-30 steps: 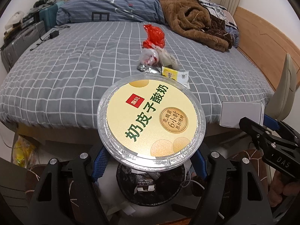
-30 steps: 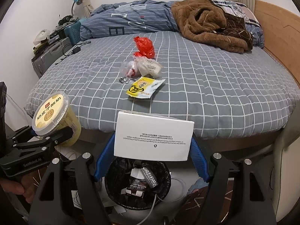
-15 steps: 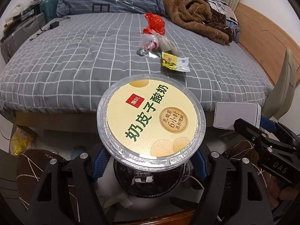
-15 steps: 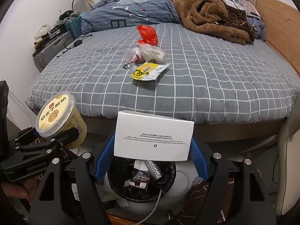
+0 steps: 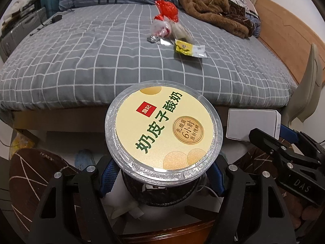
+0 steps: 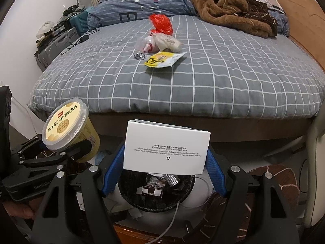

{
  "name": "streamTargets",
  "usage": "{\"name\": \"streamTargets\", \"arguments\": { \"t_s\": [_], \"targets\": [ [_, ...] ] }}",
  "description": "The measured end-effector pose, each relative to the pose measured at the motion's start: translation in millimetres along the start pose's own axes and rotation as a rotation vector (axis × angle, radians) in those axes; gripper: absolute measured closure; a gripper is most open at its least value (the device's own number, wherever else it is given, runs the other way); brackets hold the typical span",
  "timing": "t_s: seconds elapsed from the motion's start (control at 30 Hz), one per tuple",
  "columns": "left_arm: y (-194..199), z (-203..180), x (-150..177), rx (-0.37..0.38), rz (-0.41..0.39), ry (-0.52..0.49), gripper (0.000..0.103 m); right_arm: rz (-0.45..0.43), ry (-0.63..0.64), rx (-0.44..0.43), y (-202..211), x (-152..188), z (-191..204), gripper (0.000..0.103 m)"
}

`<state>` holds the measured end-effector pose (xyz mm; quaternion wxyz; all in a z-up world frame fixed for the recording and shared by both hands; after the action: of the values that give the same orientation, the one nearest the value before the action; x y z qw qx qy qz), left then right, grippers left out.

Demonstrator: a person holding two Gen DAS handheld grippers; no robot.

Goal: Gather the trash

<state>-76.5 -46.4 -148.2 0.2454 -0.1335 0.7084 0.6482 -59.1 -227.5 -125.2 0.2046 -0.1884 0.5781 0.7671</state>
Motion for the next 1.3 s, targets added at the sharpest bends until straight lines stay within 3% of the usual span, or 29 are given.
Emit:
{"name": "streamTargets", "arguments": {
  "t_s": [0.53, 0.97, 1.3],
  "targets": [
    [-45, -9, 28, 0.034, 0.086, -0.007, 0.031, 0.059, -0.028, 0.04, -26, 26, -13, 0.032],
    [-75, -41, 21, 0.096, 0.13, -0.073, 0.031, 0.085, -0.1, 0.1, -33, 31, -51, 0.032],
    [-79, -50, 22, 0.096, 0.146, -0.094, 0.029, 0.083, -0.109, 0.105, -31, 33, -59, 0.032]
  ]
}}
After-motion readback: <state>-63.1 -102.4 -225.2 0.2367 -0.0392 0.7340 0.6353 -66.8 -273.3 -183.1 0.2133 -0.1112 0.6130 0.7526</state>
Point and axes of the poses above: each gripper's, at about its wrist camera, not at the fingertips, and y roughly against the way its jaws point, z to its left, x to its underside, the point moved 1 cm from there along -y, roughly the way its jaws point, and after that the axes turned 15 degrees about -y, right-handed, at the moved point
